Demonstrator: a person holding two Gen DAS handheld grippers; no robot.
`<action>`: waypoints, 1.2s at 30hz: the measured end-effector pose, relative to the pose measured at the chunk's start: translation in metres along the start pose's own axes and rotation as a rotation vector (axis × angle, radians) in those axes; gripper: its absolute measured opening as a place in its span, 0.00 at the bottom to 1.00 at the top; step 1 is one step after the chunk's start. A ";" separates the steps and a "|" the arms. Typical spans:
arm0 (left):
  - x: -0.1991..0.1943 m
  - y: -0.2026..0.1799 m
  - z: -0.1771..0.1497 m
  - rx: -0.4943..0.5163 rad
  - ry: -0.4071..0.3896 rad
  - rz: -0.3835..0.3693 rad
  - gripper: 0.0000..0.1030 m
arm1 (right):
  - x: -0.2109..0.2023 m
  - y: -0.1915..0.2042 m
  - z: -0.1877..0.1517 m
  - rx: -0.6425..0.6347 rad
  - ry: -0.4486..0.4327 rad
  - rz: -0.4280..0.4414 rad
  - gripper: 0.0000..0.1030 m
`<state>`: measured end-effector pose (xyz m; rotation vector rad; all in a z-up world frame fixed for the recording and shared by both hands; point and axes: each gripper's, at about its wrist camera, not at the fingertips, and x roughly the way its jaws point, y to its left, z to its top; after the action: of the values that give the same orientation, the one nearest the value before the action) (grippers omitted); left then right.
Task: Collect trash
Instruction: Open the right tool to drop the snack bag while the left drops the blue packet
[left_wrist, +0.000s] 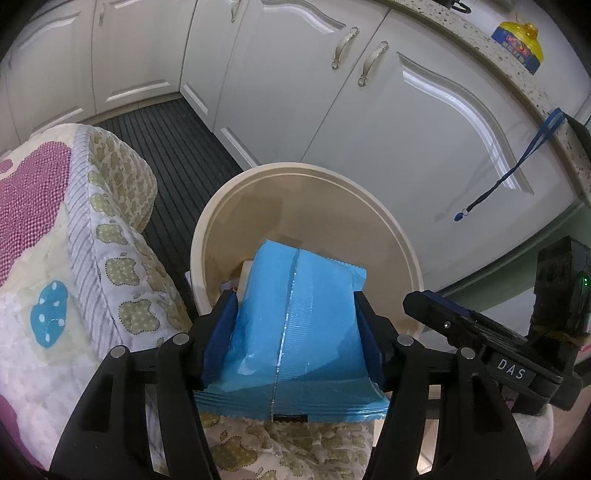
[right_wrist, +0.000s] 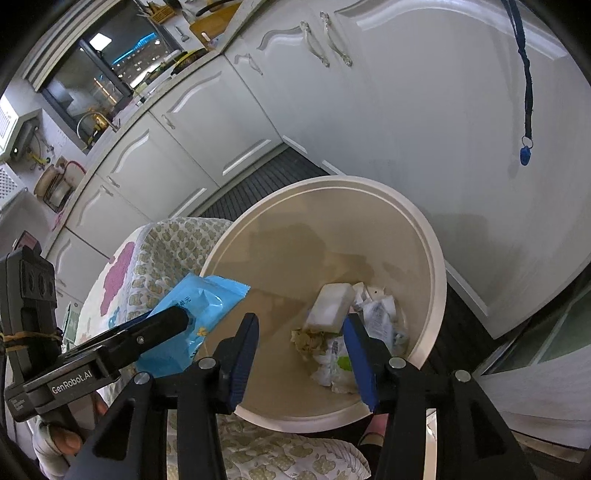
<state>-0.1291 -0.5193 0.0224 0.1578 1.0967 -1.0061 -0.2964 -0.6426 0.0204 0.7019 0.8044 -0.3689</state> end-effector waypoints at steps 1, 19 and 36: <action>-0.001 -0.001 -0.001 0.003 -0.003 0.005 0.59 | 0.000 0.001 0.000 -0.001 0.001 0.000 0.45; -0.070 0.020 -0.027 0.035 -0.124 0.096 0.59 | -0.010 0.032 -0.011 -0.065 -0.005 -0.005 0.49; -0.071 0.027 -0.022 -0.039 -0.115 -0.075 0.60 | -0.027 0.048 -0.016 -0.083 -0.032 -0.009 0.50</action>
<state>-0.1295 -0.4491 0.0584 0.0268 1.0223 -1.0477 -0.2963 -0.5964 0.0540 0.6136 0.7889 -0.3524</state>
